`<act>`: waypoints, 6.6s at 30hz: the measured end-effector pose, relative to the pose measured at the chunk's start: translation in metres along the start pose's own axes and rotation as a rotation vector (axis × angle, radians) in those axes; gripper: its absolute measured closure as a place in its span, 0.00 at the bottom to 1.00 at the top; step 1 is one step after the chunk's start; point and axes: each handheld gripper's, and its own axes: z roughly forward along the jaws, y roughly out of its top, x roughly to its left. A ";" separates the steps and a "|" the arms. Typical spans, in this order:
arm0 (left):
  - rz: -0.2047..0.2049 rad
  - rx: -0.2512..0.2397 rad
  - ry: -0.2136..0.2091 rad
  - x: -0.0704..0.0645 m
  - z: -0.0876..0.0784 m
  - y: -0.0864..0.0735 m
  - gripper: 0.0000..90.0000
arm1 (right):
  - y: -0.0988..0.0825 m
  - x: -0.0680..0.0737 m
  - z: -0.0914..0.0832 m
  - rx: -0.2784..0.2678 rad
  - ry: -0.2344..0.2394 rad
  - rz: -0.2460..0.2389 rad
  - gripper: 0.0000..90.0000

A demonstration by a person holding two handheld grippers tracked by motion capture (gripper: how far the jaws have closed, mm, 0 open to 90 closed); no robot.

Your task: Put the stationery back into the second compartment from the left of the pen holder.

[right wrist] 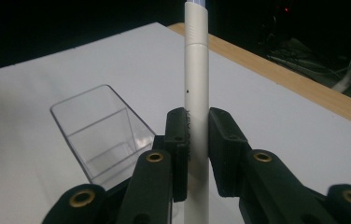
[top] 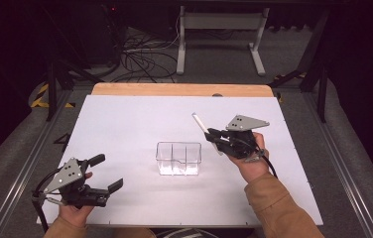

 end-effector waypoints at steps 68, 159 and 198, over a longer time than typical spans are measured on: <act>-0.012 -0.002 -0.014 0.002 0.000 -0.002 0.01 | 0.000 0.060 0.066 -0.233 0.093 -0.027 0.88; -0.013 -0.005 -0.001 -0.002 0.000 -0.002 0.01 | -0.047 0.005 -0.063 -0.105 -0.003 -0.005 0.03; 0.026 0.009 0.053 -0.007 0.001 -0.010 0.01 | -0.141 -0.010 -0.075 -0.051 0.056 0.052 0.00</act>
